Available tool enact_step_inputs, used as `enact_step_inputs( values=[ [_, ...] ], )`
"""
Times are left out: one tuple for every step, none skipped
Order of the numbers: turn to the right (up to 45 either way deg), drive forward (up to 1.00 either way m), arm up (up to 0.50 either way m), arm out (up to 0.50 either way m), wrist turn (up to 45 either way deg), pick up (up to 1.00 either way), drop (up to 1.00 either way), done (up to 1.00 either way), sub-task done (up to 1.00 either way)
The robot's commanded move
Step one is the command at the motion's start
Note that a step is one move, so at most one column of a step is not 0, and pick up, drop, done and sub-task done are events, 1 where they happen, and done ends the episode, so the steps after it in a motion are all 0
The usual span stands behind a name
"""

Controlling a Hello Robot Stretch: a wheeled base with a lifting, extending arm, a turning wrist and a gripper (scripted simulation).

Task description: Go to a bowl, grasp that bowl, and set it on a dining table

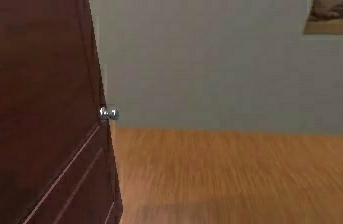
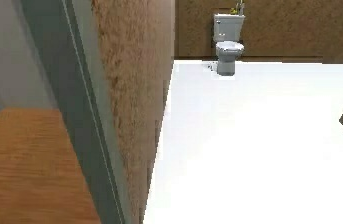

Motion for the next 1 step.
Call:
enact_step_inputs(
  values=[
    [0.0, 0.05, 0.0, 0.0, 0.0, 0.0, 0.0, 0.0, 0.0]
  ],
)
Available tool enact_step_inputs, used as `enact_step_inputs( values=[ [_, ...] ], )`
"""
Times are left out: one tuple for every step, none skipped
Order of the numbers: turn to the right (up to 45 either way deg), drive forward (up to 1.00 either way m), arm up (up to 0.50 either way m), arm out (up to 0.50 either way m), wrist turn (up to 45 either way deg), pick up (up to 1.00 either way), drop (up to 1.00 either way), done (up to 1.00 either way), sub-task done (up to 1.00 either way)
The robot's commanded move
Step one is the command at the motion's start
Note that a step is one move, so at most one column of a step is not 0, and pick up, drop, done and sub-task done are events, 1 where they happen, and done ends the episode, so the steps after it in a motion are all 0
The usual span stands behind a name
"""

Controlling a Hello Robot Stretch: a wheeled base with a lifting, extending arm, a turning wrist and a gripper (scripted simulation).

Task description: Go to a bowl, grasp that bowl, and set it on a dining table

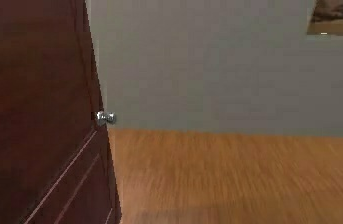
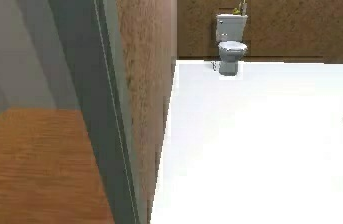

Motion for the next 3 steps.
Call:
enact_step_inputs(
  values=[
    [0.0, 1.0, 0.0, 0.0, 0.0, 0.0, 0.0, 0.0, 0.0],
    [9.0, 0.0, 0.0, 0.0, 0.0, 0.0, 0.0, 0.0, 0.0],
    [0.0, 0.2, 0.0, 0.0, 0.0, 0.0, 0.0, 0.0, 0.0]
  ],
)
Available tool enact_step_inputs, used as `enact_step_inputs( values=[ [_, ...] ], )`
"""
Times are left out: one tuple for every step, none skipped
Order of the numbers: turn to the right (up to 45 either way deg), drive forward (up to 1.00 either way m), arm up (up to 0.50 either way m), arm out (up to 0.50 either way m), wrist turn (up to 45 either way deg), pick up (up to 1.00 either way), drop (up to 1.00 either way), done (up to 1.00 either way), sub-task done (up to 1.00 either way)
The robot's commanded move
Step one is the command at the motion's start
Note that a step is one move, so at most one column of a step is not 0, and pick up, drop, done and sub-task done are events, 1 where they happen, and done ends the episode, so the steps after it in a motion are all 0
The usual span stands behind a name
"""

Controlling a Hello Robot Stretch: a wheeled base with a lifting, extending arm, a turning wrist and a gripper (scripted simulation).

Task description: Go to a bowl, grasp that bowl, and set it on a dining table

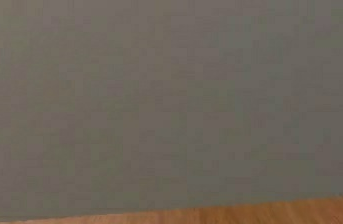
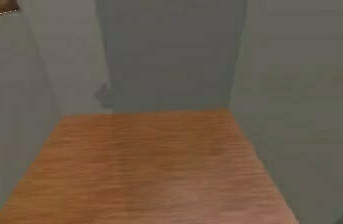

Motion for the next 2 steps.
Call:
enact_step_inputs(
  values=[
    [-45.0, 0.0, 0.0, 0.0, 0.0, 0.0, 0.0, 0.0, 0.0],
    [-24.0, 0.0, 0.0, 0.0, 0.0, 0.0, 0.0, 0.0, 0.0]
  ],
)
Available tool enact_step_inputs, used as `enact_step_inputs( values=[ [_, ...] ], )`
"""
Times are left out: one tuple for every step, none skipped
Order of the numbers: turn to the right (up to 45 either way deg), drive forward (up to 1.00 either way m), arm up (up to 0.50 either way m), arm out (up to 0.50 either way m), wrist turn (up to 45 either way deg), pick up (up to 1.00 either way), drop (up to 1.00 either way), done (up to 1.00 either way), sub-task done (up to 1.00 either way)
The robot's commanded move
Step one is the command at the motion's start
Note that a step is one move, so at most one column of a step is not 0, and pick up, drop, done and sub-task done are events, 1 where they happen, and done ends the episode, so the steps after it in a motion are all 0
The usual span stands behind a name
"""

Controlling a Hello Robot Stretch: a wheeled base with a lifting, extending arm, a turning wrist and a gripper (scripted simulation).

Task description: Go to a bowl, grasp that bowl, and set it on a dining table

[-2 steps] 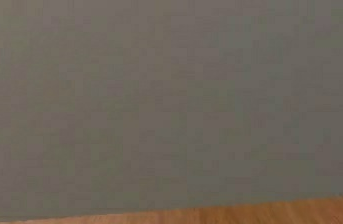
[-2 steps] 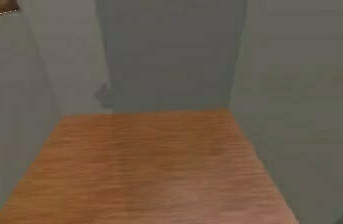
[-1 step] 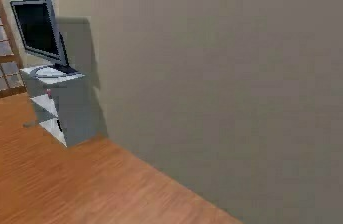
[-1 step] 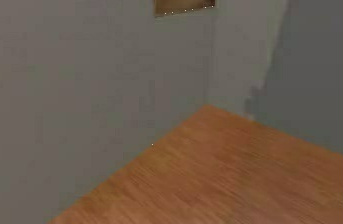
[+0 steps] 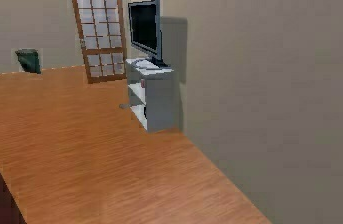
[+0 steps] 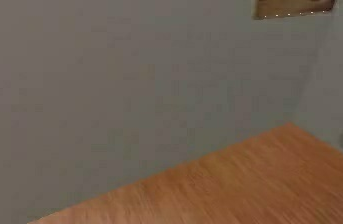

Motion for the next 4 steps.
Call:
enact_step_inputs(
  values=[
    [0.0, 0.75, 0.0, 0.0, 0.0, 0.0, 0.0, 0.0, 0.0],
    [-39.0, 0.0, 0.0, 0.0, 0.0, 0.0, 0.0, 0.0, 0.0],
    [0.0, 1.0, 0.0, 0.0, 0.0, 0.0, 0.0, 0.0, 0.0],
    [0.0, 0.4, 0.0, 0.0, 0.0, 0.0, 0.0, 0.0, 0.0]
  ],
)
